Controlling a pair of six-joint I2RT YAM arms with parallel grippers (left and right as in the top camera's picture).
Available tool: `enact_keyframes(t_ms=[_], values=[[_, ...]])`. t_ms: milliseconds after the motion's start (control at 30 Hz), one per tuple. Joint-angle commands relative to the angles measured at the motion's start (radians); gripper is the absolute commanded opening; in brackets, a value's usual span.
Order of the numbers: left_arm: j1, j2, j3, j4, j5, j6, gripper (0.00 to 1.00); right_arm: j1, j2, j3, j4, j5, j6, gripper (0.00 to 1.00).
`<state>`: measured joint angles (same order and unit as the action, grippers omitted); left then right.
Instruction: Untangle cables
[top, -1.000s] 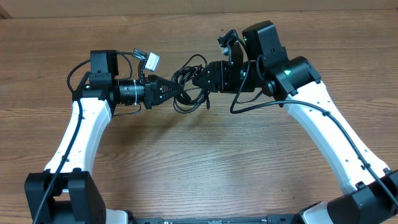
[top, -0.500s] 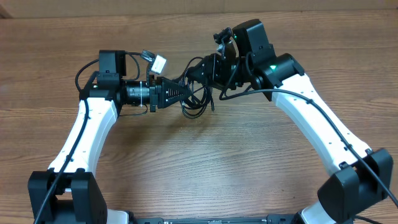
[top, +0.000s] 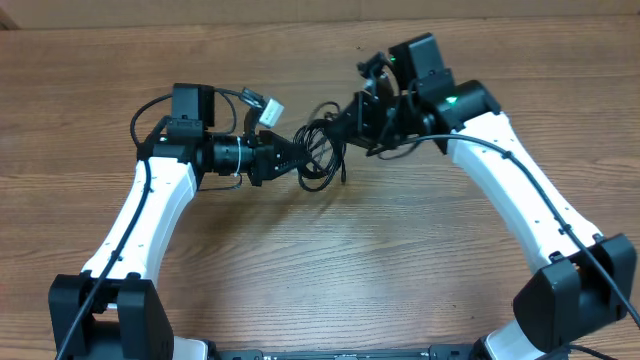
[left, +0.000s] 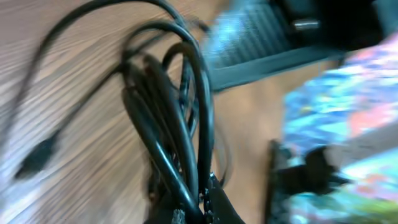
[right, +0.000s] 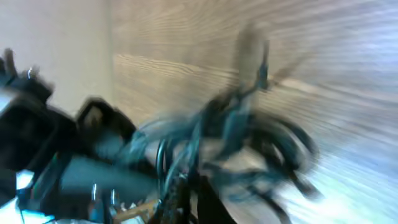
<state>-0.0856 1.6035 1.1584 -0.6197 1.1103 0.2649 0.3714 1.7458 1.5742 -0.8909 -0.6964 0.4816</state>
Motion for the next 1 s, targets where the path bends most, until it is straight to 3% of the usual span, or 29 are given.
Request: enact_keyframes(t_ms=[0, 167, 300, 367, 400, 567, 800, 967], values=[[0.007, -0.021, 0.015, 0.008, -0.257, -0.074, 0.04, -0.052, -0.127, 0.003, -0.064, -0.042, -0.172, 0.04], [0.007, -0.021, 0.015, 0.064, -0.394, -0.242, 0.04, -0.058, -0.179, 0.003, -0.177, -0.134, -0.313, 0.04], [0.006, -0.021, 0.015, 0.090, -0.288, -0.279, 0.04, -0.058, -0.179, 0.001, -0.198, -0.072, -0.332, 0.04], [0.006, -0.021, 0.015, 0.094, -0.159, -0.222, 0.04, -0.057, -0.179, -0.003, -0.175, -0.018, -0.296, 0.28], [0.006, -0.021, 0.015, 0.093, -0.100, -0.173, 0.04, -0.057, -0.177, -0.003, -0.165, 0.003, -0.269, 0.33], [0.006, -0.021, 0.015, 0.093, 0.028, -0.058, 0.04, -0.029, -0.145, -0.004, -0.121, 0.143, -0.056, 0.39], [0.006, -0.021, 0.015, 0.093, 0.045, -0.008, 0.04, 0.087, -0.046, -0.003, -0.040, 0.397, 0.170, 0.37], [-0.005, -0.021, 0.015, 0.092, 0.045, 0.026, 0.04, 0.155, -0.002, -0.003, 0.045, 0.475, 0.279, 0.33]])
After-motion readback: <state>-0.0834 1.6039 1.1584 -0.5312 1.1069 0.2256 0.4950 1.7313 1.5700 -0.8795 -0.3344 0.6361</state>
